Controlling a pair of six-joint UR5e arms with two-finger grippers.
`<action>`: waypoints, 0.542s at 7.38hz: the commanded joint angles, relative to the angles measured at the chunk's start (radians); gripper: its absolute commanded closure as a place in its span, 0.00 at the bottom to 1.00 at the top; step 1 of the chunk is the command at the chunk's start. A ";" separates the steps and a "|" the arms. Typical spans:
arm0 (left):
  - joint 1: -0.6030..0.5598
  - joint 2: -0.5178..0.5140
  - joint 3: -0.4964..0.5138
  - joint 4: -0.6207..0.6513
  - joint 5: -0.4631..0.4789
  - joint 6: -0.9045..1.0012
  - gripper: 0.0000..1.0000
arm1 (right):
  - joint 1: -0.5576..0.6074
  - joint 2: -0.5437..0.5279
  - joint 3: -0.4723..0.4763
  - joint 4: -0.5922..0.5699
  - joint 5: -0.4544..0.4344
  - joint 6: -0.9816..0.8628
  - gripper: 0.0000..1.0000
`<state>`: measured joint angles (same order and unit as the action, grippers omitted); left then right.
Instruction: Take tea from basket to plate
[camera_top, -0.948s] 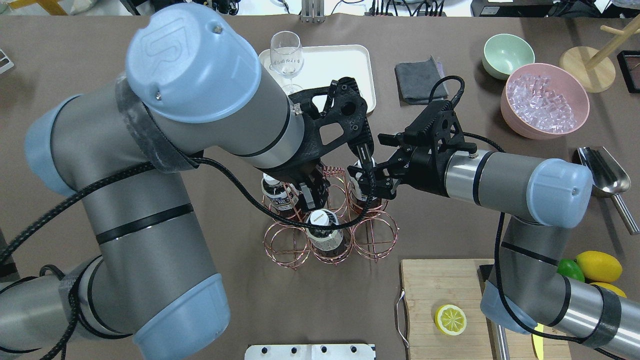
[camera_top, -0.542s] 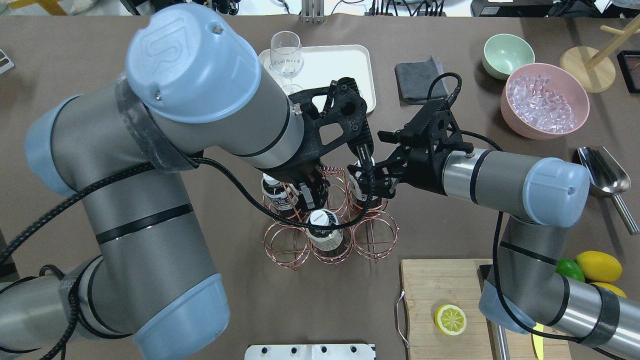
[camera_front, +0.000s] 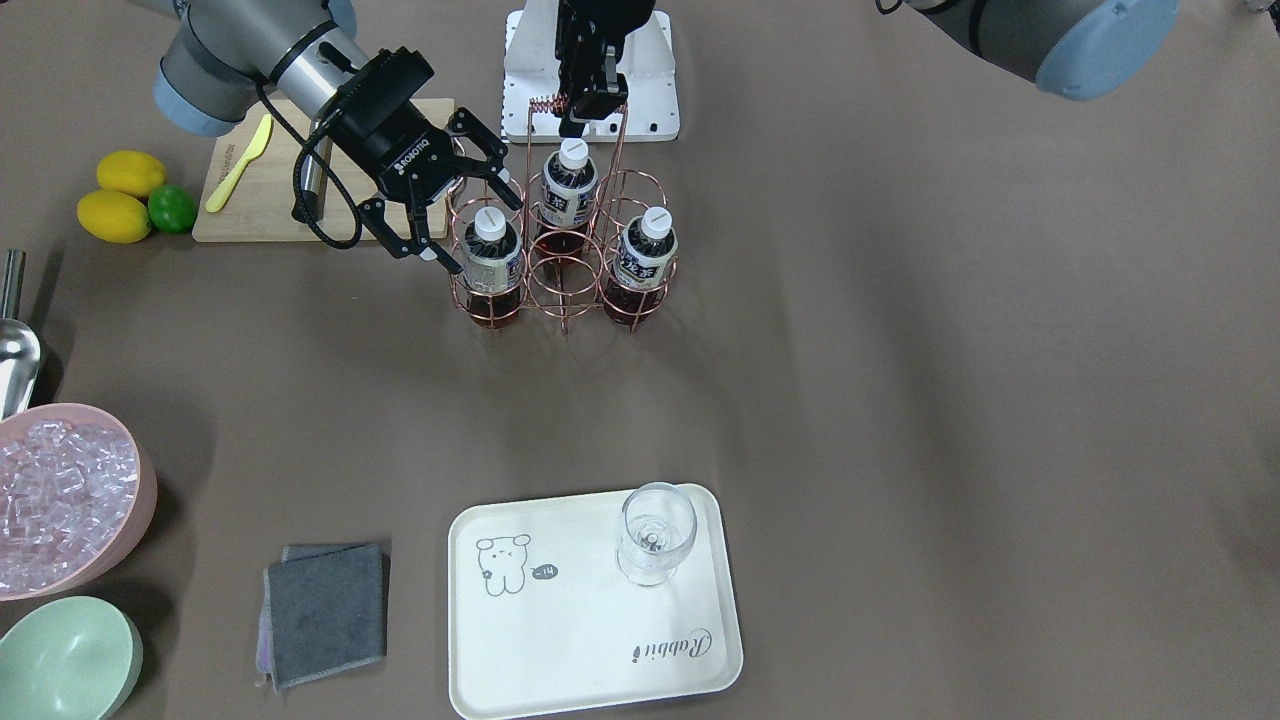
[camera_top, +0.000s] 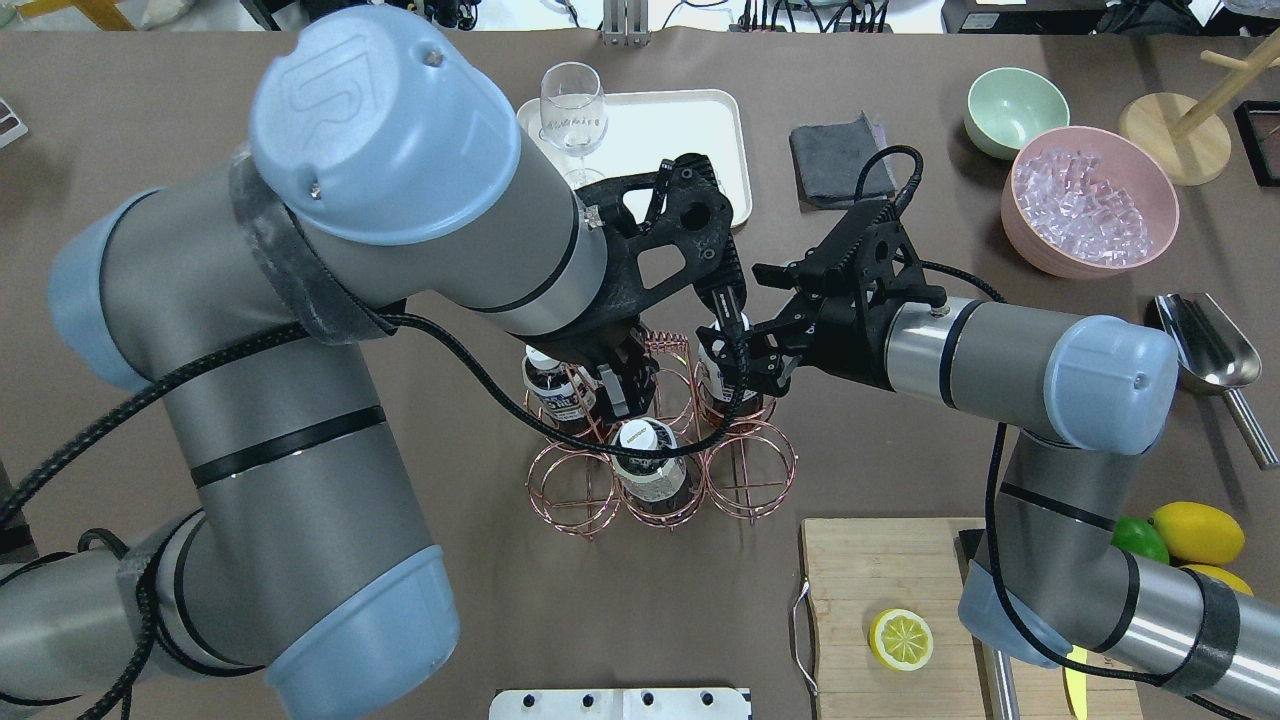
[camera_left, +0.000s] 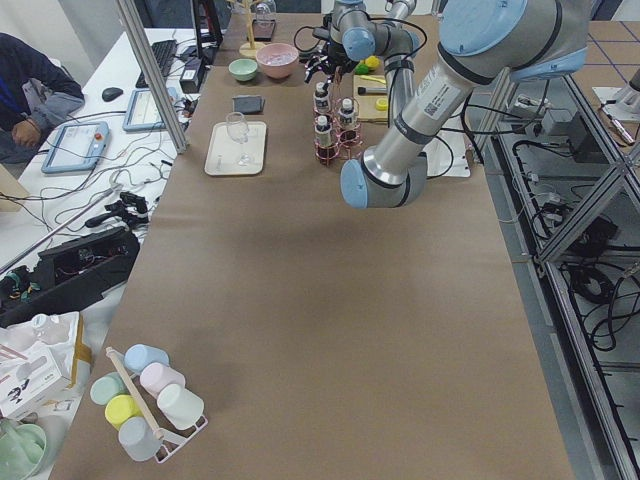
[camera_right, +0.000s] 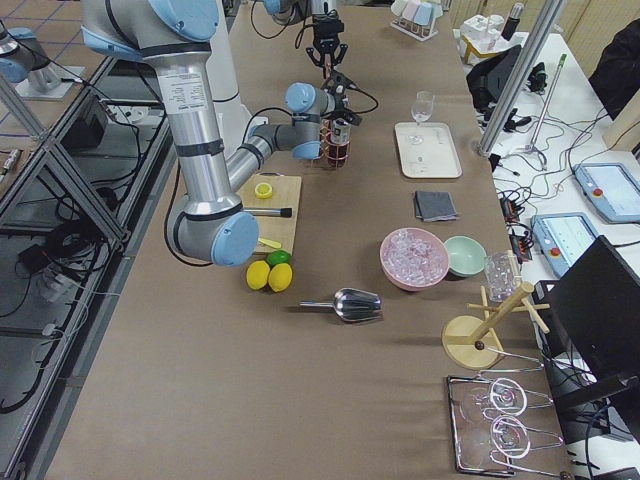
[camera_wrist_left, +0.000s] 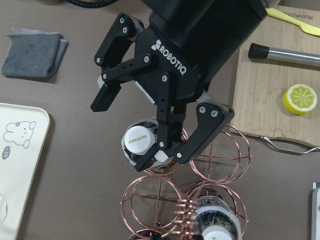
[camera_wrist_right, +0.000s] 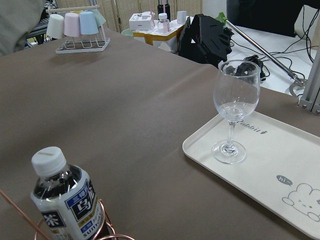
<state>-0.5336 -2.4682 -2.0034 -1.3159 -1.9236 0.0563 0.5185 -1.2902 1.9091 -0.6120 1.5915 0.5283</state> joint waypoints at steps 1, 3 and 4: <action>-0.003 0.000 0.000 0.001 0.000 0.007 1.00 | 0.000 -0.003 0.001 0.001 -0.002 0.007 0.19; -0.002 0.000 0.000 0.000 0.000 0.007 1.00 | 0.000 -0.009 -0.001 0.001 -0.015 0.009 0.19; -0.003 0.000 -0.001 0.000 -0.002 0.010 1.00 | 0.000 -0.009 -0.001 0.001 -0.025 0.010 0.19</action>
<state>-0.5362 -2.4682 -2.0034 -1.3160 -1.9236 0.0629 0.5185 -1.2976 1.9093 -0.6105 1.5793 0.5363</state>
